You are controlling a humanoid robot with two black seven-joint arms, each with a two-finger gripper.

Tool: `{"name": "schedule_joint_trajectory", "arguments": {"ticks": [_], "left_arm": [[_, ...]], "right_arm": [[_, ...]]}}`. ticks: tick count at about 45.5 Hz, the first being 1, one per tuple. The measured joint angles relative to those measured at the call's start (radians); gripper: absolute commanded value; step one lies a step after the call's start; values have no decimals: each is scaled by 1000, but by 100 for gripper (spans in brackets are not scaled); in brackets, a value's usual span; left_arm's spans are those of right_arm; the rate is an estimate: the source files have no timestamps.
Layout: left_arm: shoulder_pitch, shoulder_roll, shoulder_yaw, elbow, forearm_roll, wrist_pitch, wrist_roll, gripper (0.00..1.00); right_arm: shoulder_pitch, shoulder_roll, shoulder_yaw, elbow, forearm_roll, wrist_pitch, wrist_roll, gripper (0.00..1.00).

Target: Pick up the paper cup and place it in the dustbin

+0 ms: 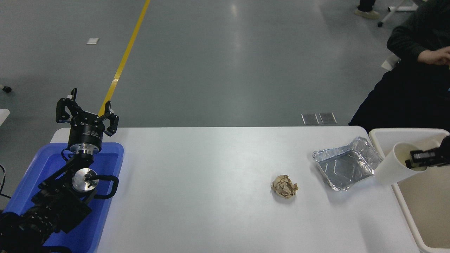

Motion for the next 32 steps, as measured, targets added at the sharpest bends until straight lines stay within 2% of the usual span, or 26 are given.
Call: {"name": "schedule_joint_trajectory", "arguments": {"ticks": [17, 24, 32], "left_arm": [[0, 0, 0, 0, 0, -1, 0, 99], [0, 0, 0, 0, 0, -1, 0, 99], [0, 0, 0, 0, 0, -1, 0, 99]], "right_arm": [[261, -20, -107, -17, -35, 145, 5, 0], [270, -45, -95, -143, -20, 152, 6, 0], [140, -85, 8, -361, 58, 129, 6, 0]]}}
